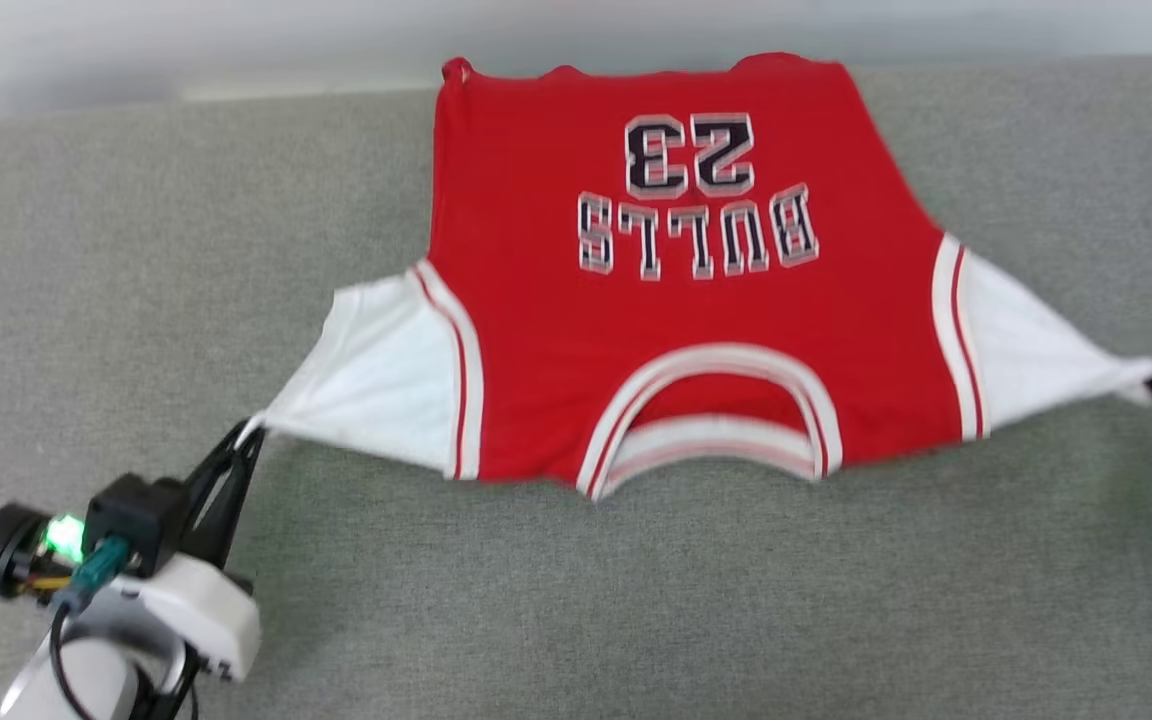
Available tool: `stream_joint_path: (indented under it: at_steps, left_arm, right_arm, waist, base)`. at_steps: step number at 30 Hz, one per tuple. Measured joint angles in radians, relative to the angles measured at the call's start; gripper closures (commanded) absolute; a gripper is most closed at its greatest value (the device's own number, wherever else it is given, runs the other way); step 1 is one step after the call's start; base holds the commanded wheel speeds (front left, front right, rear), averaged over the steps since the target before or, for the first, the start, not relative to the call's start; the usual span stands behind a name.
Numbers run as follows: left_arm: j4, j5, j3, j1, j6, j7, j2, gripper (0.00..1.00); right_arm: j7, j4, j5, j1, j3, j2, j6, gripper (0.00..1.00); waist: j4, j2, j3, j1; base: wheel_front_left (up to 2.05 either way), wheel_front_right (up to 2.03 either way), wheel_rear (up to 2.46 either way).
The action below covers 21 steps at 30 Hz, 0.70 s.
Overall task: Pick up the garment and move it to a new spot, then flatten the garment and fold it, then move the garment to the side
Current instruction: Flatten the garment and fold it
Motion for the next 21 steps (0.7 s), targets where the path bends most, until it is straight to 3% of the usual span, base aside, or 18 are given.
stream_joint_path:
  at_steps: [12,21]
  left_arm:
    - [-0.138,-0.072,0.031,0.243,0.029,0.071,0.067,1.0]
    - [-0.251,-0.117,0.038,0.422,0.043,0.113,0.103,1.0]
  right_arm:
    - [0.145,-0.12,0.054,0.244,-0.081,-0.025,0.0,1.0]
    - [0.331,-0.222,0.082,0.422,-0.191,-0.035,0.0,1.0]
  waist:
    - [-0.009,0.0,-0.086,0.0001]
    - [-0.001,0.0,-0.104,0.0001]
  base:
    - [0.0,0.0,0.0]
    - [0.0,0.0,0.0]
